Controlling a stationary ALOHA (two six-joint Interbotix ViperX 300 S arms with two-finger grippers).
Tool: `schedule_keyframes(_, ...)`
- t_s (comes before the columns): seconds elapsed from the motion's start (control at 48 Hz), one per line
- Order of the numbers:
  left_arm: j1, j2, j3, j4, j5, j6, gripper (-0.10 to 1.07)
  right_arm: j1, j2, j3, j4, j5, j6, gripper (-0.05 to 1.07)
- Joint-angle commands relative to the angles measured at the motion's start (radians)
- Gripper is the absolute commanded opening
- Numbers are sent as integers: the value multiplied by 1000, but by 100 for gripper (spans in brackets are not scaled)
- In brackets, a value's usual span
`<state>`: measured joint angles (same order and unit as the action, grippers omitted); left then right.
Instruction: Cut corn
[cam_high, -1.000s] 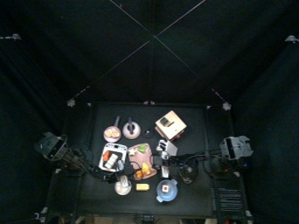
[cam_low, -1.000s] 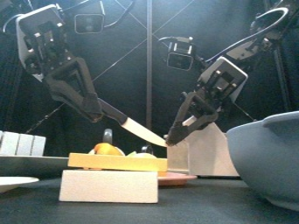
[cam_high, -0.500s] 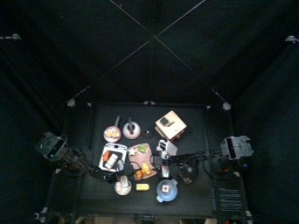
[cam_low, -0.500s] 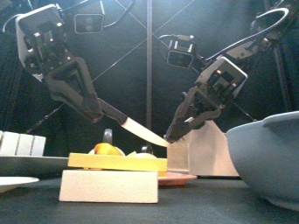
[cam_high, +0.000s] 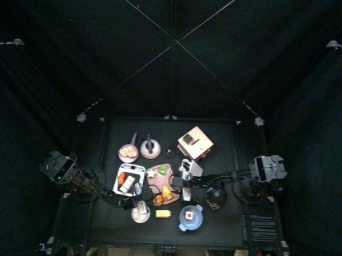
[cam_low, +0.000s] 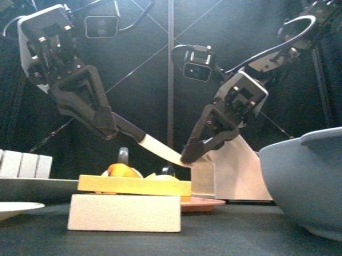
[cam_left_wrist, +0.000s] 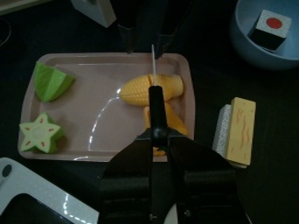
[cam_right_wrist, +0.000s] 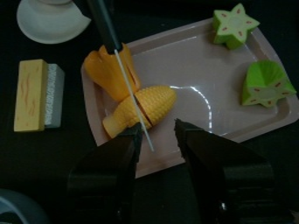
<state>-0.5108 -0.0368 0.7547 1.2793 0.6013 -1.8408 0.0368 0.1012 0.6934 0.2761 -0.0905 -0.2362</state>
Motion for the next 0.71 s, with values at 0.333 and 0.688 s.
schedule_keyframes(0.333, 0, 2, -2, -29, 3, -3, 38, 2, -9, -28, 0, 8, 3, 43)
schedule_keyframes(0.688, 0, 43, -11, -48, -8, -2, 38, 2, 3, -32, 6, 44, 3, 41)
